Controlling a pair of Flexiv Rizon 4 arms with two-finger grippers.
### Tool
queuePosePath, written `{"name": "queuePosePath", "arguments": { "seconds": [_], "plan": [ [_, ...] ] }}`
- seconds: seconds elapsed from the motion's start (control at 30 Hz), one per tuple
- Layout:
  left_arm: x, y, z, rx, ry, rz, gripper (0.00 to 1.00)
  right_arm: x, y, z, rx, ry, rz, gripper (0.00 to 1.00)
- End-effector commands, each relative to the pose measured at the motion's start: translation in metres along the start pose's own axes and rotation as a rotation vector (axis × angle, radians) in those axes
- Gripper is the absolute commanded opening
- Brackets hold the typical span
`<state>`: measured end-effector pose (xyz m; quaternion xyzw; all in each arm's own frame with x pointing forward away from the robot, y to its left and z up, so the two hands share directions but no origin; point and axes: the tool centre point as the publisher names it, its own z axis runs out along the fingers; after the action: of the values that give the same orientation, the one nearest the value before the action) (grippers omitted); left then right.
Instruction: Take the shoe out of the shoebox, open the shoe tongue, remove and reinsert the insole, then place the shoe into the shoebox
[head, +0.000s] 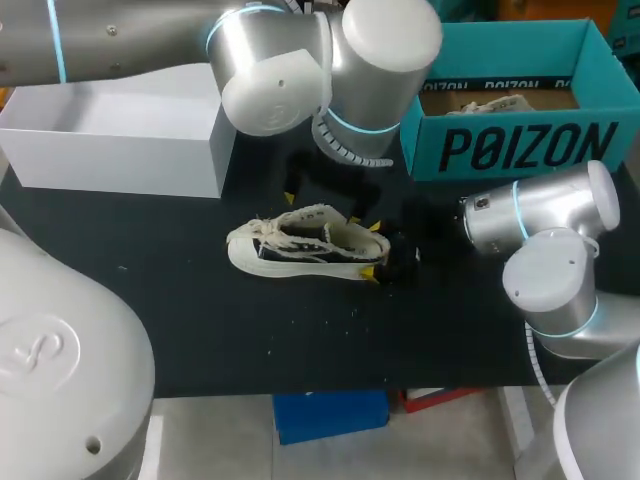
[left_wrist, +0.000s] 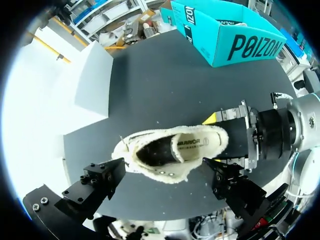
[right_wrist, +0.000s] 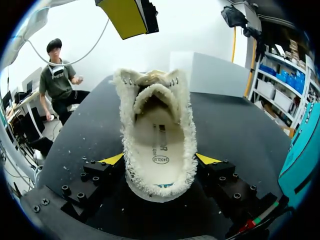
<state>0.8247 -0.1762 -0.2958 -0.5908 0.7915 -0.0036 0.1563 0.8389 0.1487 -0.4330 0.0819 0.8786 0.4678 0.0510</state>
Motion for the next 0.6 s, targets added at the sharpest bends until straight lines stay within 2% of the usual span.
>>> {"name": "queuePosePath", "arguments": {
  "seconds": [0.03, 0.33, 0.43, 0.6],
  "plan": [
    [0.005, -0.001, 0.015, -0.018, 0.014, -0.002, 1.0, 0.001, -0.002, 0.003, 0.0, -0.003, 0.001, 0.0],
    [0.016, -0.006, 0.032, -0.068, -0.001, -0.01, 1.0, 0.001, -0.002, 0.003, 0.0, -0.003, 0.001, 0.0],
    [0.022, -0.007, 0.04, -0.106, -0.068, 0.0, 1.0, 0.001, -0.002, 0.003, 0.0, -0.003, 0.001, 0.0],
    [0.028, -0.005, 0.052, -0.142, -0.092, 0.007, 1.0, 0.001, -0.002, 0.003, 0.0, -0.003, 0.001, 0.0]
  ]
}}
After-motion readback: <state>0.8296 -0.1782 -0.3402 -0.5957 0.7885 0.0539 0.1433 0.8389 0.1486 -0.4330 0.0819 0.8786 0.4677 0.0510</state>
